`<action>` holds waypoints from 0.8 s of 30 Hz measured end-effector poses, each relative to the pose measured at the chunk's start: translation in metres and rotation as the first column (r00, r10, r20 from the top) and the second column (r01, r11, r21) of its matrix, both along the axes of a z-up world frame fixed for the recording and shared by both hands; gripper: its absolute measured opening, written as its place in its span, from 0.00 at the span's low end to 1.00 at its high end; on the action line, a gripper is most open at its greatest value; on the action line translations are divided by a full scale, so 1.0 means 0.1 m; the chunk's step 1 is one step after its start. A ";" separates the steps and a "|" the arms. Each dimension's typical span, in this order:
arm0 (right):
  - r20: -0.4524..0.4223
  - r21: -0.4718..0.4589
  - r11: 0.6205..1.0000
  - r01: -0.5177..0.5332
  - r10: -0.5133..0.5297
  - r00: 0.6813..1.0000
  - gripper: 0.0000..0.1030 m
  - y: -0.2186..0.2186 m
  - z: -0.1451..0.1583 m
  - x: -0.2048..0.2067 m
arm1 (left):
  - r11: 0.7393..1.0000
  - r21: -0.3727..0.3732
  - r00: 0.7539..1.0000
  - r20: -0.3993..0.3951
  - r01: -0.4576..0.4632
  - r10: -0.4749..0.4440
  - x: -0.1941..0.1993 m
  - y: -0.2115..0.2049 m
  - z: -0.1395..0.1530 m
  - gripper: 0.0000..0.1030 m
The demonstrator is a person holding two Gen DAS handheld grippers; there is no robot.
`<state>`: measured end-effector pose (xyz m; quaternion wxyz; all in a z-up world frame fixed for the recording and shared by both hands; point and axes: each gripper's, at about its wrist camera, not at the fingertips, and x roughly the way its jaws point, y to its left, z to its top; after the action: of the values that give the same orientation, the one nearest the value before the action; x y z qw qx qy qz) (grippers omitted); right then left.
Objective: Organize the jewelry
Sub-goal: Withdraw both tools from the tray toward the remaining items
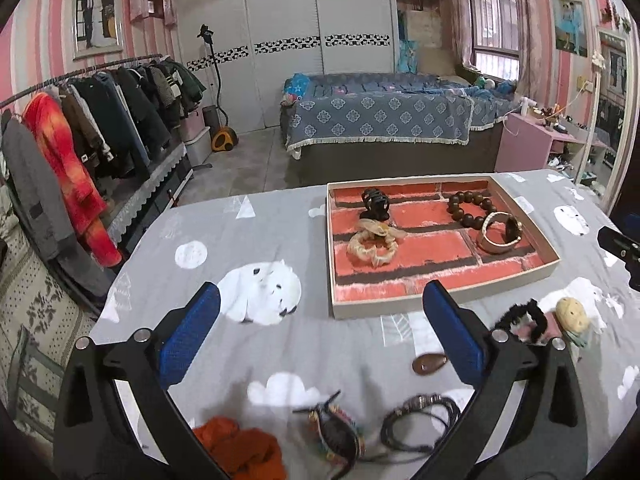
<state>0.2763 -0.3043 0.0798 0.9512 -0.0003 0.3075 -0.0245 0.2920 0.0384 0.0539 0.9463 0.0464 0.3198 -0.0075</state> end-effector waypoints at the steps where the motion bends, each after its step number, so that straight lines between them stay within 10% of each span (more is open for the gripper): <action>1: 0.005 0.000 1.000 0.004 -0.004 1.000 0.92 0.00 0.00 -0.04 | 1.000 -0.005 1.000 -0.001 -0.003 0.003 -0.03 0.02 0.00 0.95; 24: -0.008 -0.013 0.998 0.060 -0.060 0.998 0.92 -0.02 -0.27 -0.35 | 0.997 -0.061 0.998 -0.052 -0.049 0.046 -0.37 0.29 -0.34 0.95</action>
<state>0.2415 -0.3059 0.0529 0.9488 0.0028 0.3111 -0.0550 0.2555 0.0677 0.0201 0.9388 0.0089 0.3443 0.0039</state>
